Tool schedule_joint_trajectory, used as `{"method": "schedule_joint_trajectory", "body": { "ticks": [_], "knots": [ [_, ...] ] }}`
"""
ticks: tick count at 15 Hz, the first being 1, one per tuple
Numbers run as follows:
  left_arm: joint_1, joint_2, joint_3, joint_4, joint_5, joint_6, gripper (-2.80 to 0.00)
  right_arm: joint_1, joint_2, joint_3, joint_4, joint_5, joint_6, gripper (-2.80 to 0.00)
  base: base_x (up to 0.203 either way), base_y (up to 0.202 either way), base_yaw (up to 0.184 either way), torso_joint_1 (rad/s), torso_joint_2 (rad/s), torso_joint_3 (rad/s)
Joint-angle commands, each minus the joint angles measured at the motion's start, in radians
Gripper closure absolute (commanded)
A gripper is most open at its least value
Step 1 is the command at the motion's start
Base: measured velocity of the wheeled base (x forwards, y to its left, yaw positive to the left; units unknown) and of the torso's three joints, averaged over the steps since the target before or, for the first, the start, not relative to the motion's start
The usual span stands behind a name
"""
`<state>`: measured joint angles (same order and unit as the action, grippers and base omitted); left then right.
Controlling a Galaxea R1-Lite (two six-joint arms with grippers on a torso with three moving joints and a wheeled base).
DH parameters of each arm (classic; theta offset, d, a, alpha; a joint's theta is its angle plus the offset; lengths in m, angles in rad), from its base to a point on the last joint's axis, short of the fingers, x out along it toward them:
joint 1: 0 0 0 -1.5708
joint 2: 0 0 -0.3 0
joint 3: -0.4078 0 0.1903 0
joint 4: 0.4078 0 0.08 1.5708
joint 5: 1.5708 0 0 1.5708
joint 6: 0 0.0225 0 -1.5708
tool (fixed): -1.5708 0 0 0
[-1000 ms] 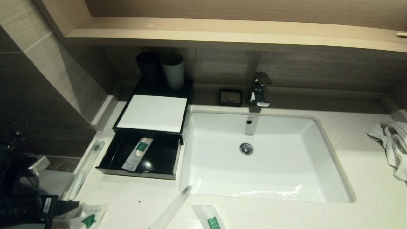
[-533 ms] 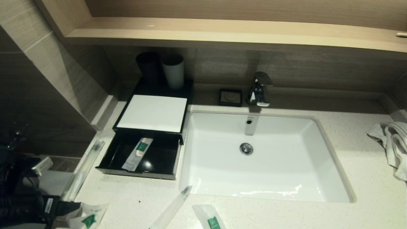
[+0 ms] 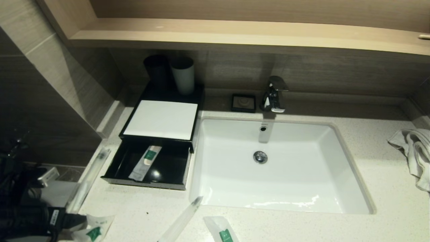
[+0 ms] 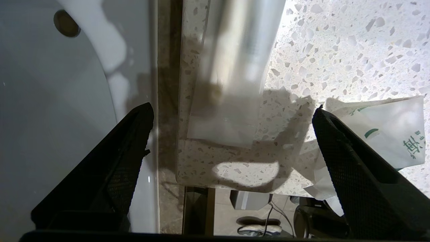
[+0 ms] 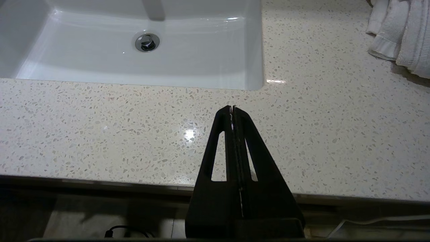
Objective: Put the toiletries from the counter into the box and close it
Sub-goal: Pick up the bathroom toiletry
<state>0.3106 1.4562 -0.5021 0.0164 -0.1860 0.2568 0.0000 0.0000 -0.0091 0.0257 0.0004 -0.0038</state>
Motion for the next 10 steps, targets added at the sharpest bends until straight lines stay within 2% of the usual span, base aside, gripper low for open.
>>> {"method": "schedule_joint_trajectory", "body": {
  "ticks": [1,10],
  "knots": [
    [0.001,0.004,0.001,0.000,-0.001,-0.001,-2.80,0.000,0.000,0.000,0.000,0.001,-0.001,0.00,0.000,0.000,0.000,0.000,0.00,0.000],
    [0.001,0.010,0.002,0.000,-0.001,-0.002,-2.80,0.000,0.000,0.000,0.000,0.001,-0.001,0.00,0.000,0.000,0.000,0.000,0.00,0.000]
  ]
}}
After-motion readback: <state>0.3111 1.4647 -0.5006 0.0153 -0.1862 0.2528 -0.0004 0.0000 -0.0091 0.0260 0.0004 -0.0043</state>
